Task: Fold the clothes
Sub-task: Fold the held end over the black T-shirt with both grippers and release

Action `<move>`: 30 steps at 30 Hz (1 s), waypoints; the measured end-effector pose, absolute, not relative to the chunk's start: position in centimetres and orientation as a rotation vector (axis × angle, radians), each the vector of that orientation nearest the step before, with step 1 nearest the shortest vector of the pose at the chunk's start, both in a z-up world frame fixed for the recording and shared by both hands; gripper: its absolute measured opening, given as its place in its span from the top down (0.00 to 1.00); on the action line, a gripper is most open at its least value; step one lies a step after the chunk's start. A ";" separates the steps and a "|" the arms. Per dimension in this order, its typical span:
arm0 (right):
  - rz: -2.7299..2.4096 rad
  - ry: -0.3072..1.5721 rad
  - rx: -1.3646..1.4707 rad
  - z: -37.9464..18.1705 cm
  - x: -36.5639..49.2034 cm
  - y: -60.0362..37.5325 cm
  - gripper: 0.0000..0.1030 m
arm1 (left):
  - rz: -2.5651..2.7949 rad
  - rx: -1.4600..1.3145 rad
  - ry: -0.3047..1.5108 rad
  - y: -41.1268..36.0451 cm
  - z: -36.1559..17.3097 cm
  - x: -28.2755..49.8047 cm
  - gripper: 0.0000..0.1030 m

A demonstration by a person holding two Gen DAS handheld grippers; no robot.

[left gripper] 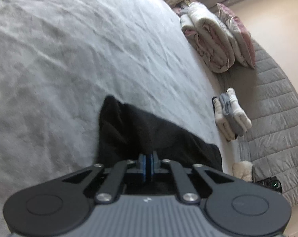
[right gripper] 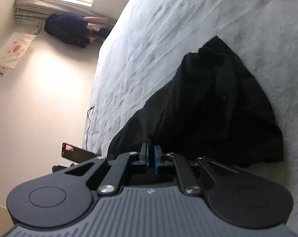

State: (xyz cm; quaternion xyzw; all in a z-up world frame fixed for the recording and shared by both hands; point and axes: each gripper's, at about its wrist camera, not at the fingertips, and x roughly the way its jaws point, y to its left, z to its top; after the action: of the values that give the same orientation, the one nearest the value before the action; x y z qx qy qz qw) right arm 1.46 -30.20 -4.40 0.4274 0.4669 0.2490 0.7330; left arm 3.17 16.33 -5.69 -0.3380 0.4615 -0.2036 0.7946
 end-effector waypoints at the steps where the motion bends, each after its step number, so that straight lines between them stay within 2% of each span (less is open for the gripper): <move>1: 0.543 1.042 0.925 -4.5 1.5 -30.2 0.91 | -0.432 -0.726 0.994 16.6 -5.6 3.2 0.96; 6: 0.439 1.119 0.565 -4.3 1.5 -28.2 0.94 | -0.406 -0.669 1.078 16.3 -7.0 3.6 0.94; 9: 0.455 1.091 0.499 -2.8 0.9 -27.6 0.81 | -0.394 -0.664 1.039 16.6 -6.3 3.4 0.90; 10: 0.441 1.067 0.486 -2.4 0.7 -27.9 0.72 | -0.385 -0.659 1.011 16.8 -5.9 3.2 0.88; 12: 0.409 1.017 0.461 -1.5 0.2 -28.7 0.62 | -0.344 -0.638 0.938 17.1 -5.1 2.8 0.88; 18: 0.242 0.790 0.348 0.4 0.5 -30.0 0.62 | -0.299 -0.593 0.783 16.7 -3.6 2.5 0.88; 26: 0.202 0.730 0.470 -1.3 4.4 -30.8 0.64 | -0.365 -0.478 0.764 12.7 -4.2 4.1 0.88; 29: 0.193 0.749 0.456 -1.9 5.7 -29.9 0.70 | -0.351 -0.440 0.784 12.1 -4.9 4.7 0.88; 30: 0.193 0.762 0.443 -2.2 5.9 -29.6 0.78 | -0.348 -0.429 0.795 12.0 -5.2 4.9 0.88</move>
State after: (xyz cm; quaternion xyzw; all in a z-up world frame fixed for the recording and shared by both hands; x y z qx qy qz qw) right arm 5.94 -29.59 -2.17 0.2140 0.3681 0.0934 0.9000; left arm 4.86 11.96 -5.24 -0.2061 0.3821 -0.1671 0.8852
